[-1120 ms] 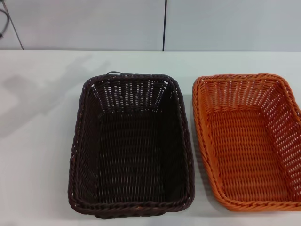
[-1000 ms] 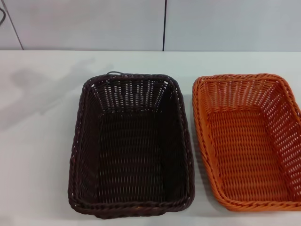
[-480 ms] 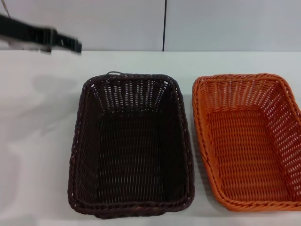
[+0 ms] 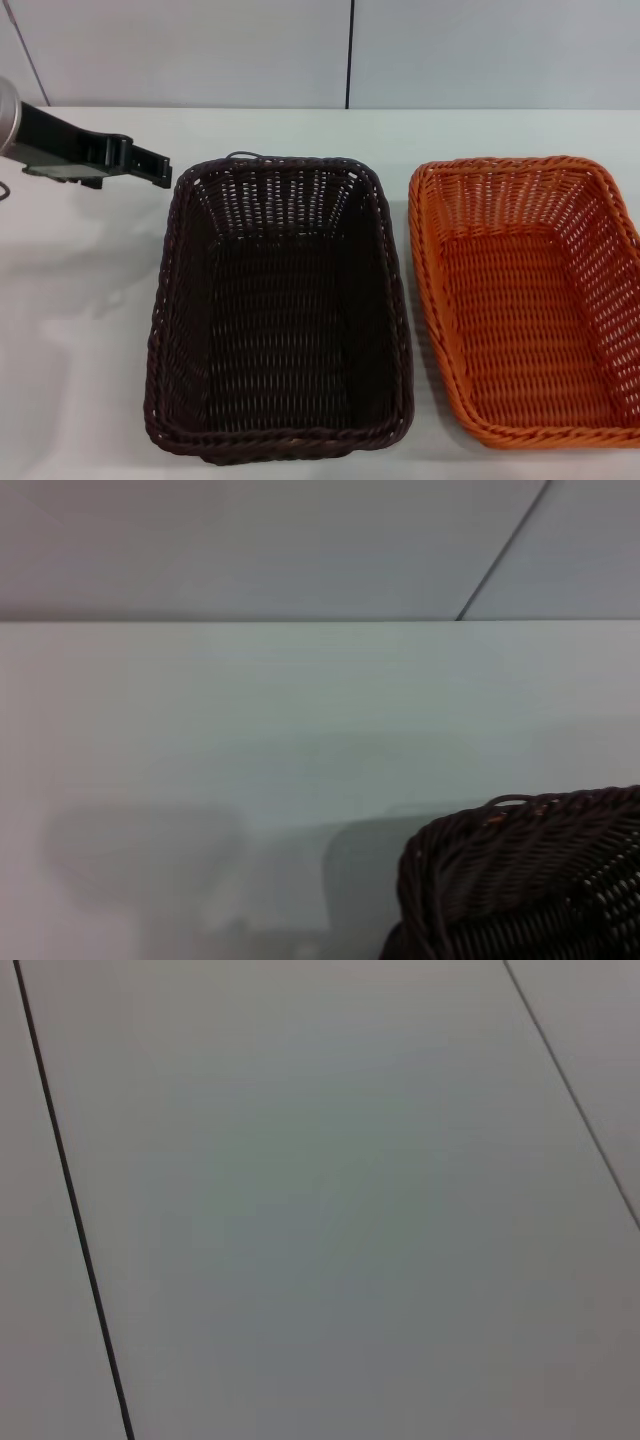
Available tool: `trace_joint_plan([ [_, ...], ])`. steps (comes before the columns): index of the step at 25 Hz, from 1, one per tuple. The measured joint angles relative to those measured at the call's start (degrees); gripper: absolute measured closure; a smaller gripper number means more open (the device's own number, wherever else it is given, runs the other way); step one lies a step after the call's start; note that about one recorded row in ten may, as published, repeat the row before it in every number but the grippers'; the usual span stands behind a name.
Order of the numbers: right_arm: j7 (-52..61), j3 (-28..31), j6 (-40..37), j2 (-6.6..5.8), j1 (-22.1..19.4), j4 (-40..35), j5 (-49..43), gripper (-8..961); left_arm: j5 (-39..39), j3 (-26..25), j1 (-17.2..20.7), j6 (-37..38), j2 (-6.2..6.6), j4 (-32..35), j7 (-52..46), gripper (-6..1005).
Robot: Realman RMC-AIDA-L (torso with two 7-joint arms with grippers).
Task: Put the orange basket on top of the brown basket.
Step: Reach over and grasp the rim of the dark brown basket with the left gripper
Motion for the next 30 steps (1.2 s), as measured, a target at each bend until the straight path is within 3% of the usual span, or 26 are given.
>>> trace_joint_plan([
  [10,-0.1,0.0,4.6,-1.08,1.1,-0.4,0.0,403,-1.2,3.1,1.1,5.4,-0.22,6.9,-2.0,138],
  [24,-0.1,-0.2,5.9,-1.23,0.8,-0.4,0.0,404,-3.3,6.2,0.6,10.1,-0.23,15.2,-1.0,138],
  [30,-0.1,0.0,6.0,-1.31,0.7,-0.3,0.0,404,-3.5,8.2,0.0,11.2,-0.19,18.5,-0.5,197],
])
